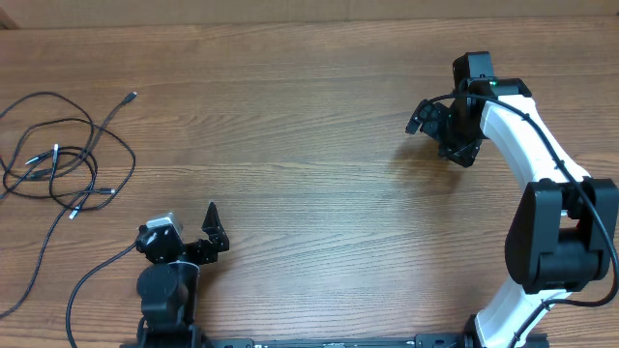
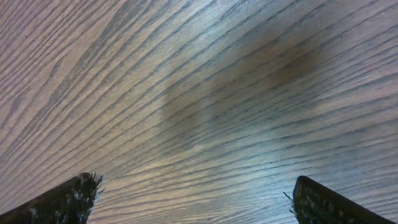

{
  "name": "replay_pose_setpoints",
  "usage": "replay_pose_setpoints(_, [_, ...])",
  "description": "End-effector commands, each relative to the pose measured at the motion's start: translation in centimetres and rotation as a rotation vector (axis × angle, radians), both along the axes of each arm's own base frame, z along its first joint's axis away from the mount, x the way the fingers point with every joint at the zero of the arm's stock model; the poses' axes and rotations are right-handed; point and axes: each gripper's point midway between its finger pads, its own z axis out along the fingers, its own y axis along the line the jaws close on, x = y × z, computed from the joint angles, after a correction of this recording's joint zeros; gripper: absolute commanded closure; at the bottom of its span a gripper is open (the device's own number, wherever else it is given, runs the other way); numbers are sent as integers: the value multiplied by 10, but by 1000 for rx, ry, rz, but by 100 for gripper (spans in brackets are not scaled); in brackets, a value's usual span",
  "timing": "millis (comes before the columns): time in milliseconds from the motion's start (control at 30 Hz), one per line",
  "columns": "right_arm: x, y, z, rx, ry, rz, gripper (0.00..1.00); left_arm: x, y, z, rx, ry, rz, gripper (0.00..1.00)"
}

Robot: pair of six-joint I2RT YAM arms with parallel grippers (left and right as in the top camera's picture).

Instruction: Untangle cables

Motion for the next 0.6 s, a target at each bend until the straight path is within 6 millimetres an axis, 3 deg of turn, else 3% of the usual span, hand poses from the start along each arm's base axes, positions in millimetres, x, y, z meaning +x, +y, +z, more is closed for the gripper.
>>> replay_pose_setpoints(0, [3,-1,2,-6,-10,1,0,-1,-3,17,113,-73,-37,0])
replay_pose_setpoints(200, [3,-1,2,-6,-10,1,0,-4,-8,39,164,-168,-58,0])
replay_pose_setpoints(567, [3,-1,2,-6,-10,1,0,-4,-8,40,164,-172,-57,1])
